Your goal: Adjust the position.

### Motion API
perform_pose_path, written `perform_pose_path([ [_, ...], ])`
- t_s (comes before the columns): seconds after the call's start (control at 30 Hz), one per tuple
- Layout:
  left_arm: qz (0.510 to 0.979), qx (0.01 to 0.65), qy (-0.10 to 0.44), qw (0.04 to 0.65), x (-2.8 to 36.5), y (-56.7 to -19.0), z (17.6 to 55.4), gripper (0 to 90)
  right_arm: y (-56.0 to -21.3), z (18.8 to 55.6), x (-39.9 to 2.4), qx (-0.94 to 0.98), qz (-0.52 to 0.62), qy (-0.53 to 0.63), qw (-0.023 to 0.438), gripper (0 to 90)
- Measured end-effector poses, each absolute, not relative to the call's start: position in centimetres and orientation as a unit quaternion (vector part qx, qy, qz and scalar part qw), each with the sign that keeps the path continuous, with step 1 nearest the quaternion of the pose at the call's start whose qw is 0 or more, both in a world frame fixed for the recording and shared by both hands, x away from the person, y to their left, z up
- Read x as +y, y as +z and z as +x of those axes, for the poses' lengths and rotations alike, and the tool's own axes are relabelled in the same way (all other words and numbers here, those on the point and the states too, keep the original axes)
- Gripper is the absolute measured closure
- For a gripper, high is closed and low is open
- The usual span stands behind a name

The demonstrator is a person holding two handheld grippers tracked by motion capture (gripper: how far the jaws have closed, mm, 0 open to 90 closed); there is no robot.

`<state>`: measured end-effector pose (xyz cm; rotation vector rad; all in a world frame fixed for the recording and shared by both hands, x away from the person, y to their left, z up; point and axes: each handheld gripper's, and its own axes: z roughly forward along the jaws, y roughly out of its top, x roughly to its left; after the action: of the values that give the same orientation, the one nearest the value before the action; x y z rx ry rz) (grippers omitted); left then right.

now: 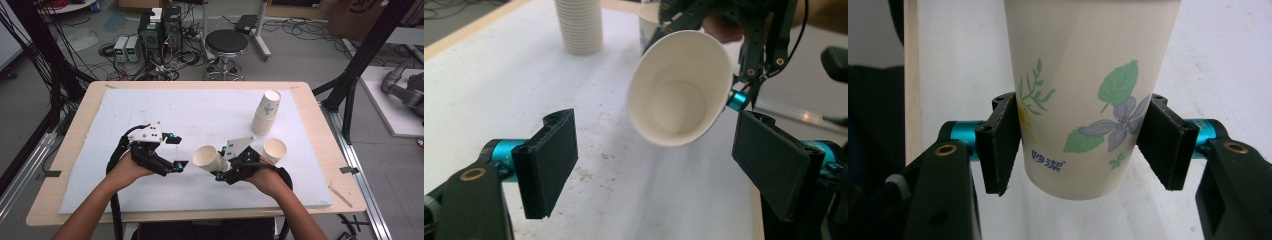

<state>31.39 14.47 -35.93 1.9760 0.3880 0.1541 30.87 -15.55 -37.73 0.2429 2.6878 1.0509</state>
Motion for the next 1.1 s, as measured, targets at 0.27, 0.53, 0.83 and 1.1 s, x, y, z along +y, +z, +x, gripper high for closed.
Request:
perform_pose_path([
  [0.27,0.794,0.197,0.084,0.568,15.9,-37.6,31.4,18.4,-38.7,30.3,-17.8,0.890,0.124,0.418,0.137,37.5],
  [0.53,0.765,0.233,0.110,0.590,16.7,-39.9,31.2,18.4,-40.0,29.7,-19.4,0.848,0.170,0.477,0.155,37.3],
  [0.83,0.734,0.263,0.146,0.609,17.8,-42.1,30.8,18.7,-40.5,29.5,-20.1,0.823,0.186,0.509,0.170,37.3],
  [1.1,0.735,0.267,0.165,0.601,18.6,-42.7,30.5,18.8,-40.4,29.8,-20.6,0.803,0.201,0.533,0.176,37.3],
])
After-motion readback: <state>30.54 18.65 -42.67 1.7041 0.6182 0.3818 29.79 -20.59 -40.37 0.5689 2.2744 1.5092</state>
